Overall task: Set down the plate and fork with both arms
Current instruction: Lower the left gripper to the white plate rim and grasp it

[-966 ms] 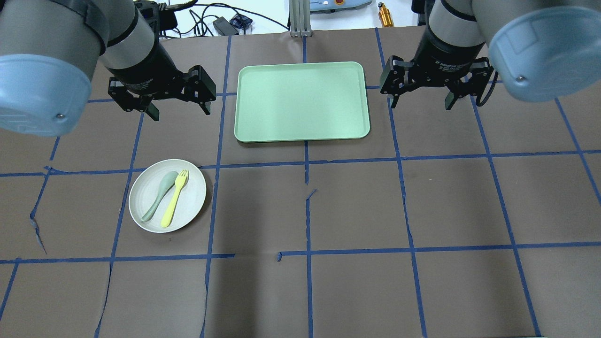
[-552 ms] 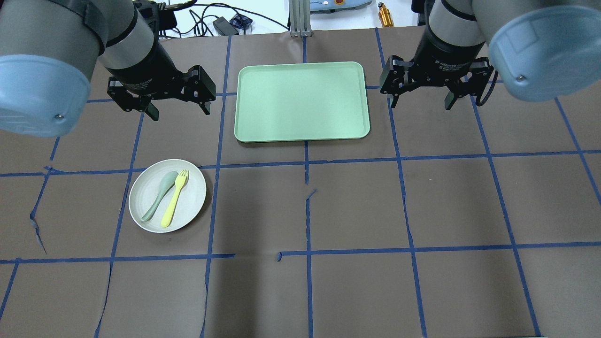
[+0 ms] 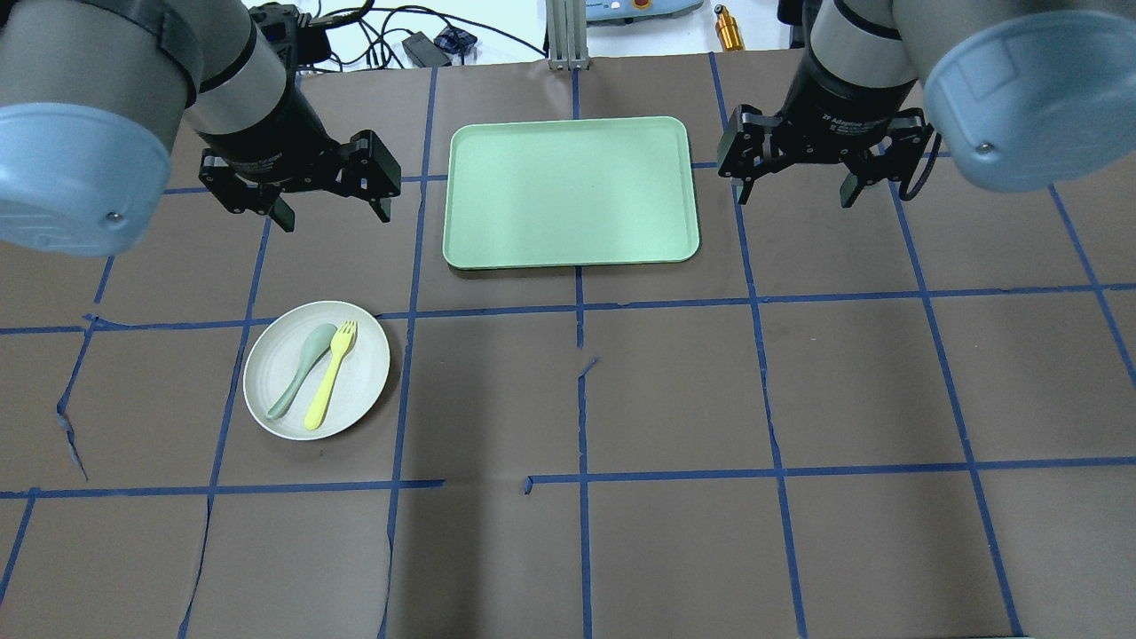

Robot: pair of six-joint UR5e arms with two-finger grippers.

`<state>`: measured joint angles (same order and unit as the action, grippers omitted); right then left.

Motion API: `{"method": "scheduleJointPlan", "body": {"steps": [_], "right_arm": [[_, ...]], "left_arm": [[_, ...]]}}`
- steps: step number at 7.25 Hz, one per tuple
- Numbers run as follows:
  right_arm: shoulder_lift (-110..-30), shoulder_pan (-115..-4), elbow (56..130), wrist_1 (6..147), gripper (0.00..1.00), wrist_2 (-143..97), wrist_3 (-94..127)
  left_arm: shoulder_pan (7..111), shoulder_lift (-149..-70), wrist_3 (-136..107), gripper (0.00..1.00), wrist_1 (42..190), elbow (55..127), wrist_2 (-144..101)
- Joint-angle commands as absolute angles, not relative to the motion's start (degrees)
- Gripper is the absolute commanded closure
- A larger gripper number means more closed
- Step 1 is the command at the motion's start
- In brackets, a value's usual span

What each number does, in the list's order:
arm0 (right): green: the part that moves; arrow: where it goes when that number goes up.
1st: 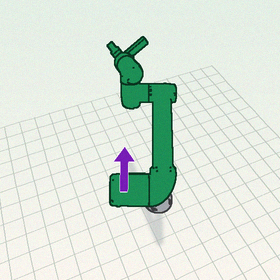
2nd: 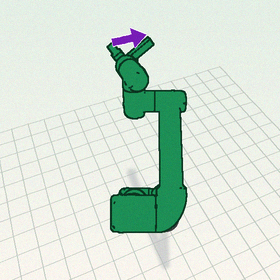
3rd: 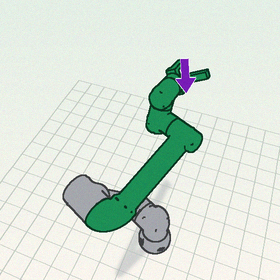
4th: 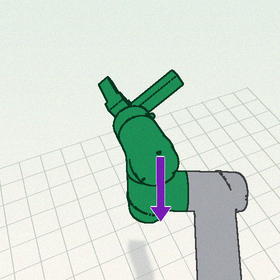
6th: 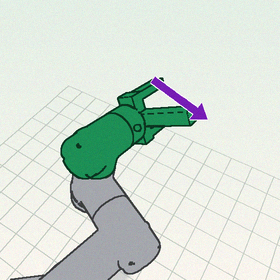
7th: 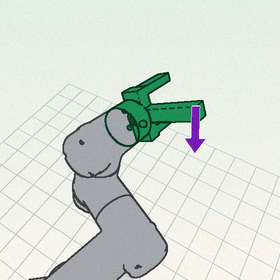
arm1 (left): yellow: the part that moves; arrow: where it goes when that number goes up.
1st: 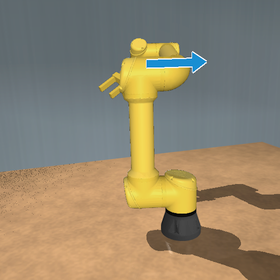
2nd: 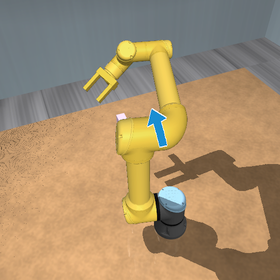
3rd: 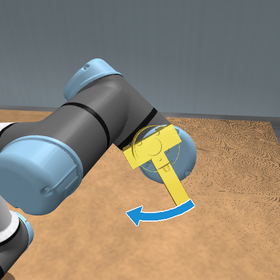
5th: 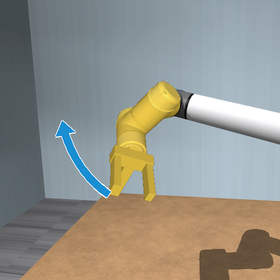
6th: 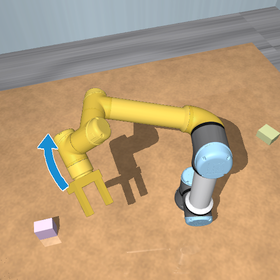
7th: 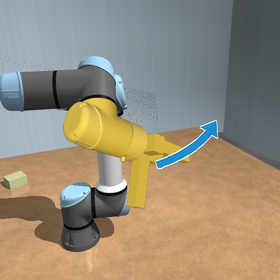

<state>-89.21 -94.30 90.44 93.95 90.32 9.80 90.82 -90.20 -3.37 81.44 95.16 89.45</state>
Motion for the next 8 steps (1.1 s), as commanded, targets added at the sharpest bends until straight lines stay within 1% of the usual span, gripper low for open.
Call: {"method": "scheduleJointPlan", "body": {"steps": [1,2,3,4,5,6,7,8], "right_arm": [[-89.21,-94.31,90.53,93.96,0.0,90.7,9.76],[-89.21,-94.31,90.61,93.96,0.0,90.36,9.76],[-89.21,-94.31,90.53,93.96,0.0,90.61,9.76],[-89.21,-94.31,90.7,93.96,0.0,90.62,9.76],[-89.21,-94.31,90.7,93.96,0.0,90.7,9.76],[-89.21,-94.31,90.88,93.96,0.0,90.62,9.76],[-89.21,-94.31,90.88,93.96,0.0,90.7,9.76],[-89.12,-94.31,91.14,94.04,0.0,90.7,9.67]], "left_arm": [[79.6,-90.7,11.26,0.06,73.28,106.8,89.39],[74.32,-91.75,19.78,0.09,63.29,114.97,89.38],[70.35,-93.5,25.87,0.09,54.58,120.88,89.38],[67.35,-96.56,28.54,0.13,49.45,124.07,89.38],[65.5,-99.46,29.61,0.16,46.96,124.45,89.47],[64.17,-101.84,30.23,0.22,45.54,124.54,89.3],[63.99,-103.61,30.06,0.4,43.61,124.45,89.3],[63.9,-104.32,29.8,0.74,43.16,124.37,89.3]]}}
